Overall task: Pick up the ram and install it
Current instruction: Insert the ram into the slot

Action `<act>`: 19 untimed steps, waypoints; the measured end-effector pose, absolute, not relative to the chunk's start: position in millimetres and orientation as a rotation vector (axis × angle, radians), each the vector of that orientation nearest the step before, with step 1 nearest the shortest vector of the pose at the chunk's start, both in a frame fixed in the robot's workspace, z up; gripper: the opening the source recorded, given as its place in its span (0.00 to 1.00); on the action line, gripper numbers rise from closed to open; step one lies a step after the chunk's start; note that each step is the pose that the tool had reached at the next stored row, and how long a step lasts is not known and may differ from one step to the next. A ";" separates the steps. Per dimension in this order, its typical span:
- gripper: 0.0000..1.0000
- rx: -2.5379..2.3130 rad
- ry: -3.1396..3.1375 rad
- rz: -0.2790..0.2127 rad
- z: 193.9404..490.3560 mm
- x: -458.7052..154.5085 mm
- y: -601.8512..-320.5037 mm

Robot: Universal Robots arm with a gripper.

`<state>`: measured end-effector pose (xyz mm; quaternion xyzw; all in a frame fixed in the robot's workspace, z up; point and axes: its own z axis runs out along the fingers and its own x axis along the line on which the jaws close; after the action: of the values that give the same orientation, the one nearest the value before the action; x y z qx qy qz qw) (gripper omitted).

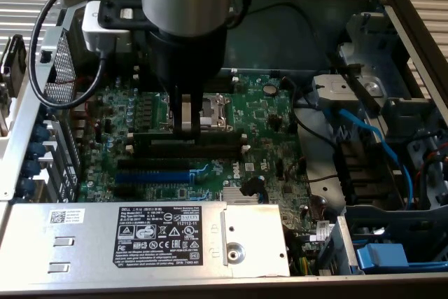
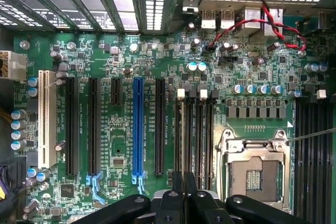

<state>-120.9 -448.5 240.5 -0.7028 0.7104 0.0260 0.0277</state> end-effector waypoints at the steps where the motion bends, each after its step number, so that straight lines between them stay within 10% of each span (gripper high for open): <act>1: 0.12 -2.170 2.193 0.081 240.4 -120.4 -448.6; 19: 0.12 -2.149 2.210 0.105 240.2 -118.8 -448.0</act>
<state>-118.8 -448.0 240.2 -0.6965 0.7162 0.0341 0.0287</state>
